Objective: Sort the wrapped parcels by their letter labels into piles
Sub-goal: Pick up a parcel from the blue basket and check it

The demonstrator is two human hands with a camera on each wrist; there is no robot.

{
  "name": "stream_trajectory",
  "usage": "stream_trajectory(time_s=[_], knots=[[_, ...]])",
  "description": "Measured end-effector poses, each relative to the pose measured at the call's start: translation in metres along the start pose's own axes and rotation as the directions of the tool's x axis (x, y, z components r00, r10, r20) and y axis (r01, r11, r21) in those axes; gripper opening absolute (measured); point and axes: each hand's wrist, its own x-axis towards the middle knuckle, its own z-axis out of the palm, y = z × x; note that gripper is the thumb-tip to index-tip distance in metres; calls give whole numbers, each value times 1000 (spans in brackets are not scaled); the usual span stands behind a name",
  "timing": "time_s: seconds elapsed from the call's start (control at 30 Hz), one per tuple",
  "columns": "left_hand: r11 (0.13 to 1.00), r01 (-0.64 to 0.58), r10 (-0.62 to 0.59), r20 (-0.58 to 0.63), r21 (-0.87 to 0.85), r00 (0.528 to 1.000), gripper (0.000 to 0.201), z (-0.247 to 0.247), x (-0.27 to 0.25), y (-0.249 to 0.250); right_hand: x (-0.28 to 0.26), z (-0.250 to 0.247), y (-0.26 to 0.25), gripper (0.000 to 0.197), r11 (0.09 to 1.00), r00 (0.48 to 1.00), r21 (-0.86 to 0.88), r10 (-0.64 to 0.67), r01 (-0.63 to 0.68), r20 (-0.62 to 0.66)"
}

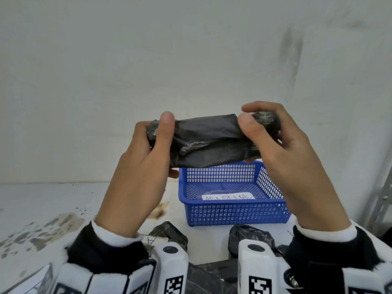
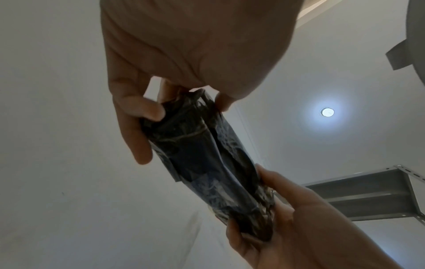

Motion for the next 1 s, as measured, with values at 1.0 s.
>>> stream_trajectory(time_s=[1.0], knots=[[994,-72,75,24,-83,997,49,-5,3,1,-2,-2,-1,48,998,998,-14,56,-55,34]])
